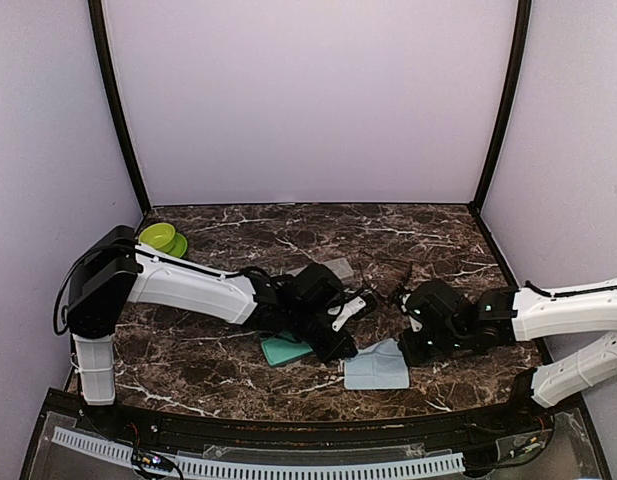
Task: Organize the sunglasses
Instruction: Fold the glasses cleaning cloth at the center of the board.
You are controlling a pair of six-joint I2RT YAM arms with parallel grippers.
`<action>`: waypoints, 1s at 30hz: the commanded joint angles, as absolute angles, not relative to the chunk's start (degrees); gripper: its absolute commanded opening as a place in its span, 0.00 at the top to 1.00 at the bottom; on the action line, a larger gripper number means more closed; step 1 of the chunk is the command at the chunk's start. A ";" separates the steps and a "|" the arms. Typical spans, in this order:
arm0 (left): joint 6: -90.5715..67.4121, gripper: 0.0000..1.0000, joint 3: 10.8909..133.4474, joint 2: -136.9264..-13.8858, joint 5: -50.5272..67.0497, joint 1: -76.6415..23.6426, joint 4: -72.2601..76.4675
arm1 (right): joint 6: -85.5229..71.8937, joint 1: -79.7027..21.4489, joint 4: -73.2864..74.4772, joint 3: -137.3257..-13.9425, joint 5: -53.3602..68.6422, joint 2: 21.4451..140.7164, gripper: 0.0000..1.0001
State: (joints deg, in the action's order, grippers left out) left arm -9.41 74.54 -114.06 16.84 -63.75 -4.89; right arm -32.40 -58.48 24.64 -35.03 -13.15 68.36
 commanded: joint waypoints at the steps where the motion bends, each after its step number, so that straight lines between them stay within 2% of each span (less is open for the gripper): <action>1: -9.51 1.00 72.95 -112.76 18.28 -63.63 -6.63 | -34.75 -58.10 24.27 -33.69 -9.51 68.18 1.00; 30: -10.01 1.00 73.91 -111.97 18.64 -66.79 -10.51 | -38.26 -59.98 27.38 -31.29 -6.03 64.78 1.00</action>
State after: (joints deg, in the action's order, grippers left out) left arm -9.52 73.49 -114.04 18.13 -66.24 -9.13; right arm -37.23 -59.16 27.14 -32.97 -7.03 65.32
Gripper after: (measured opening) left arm 0.014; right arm 0.005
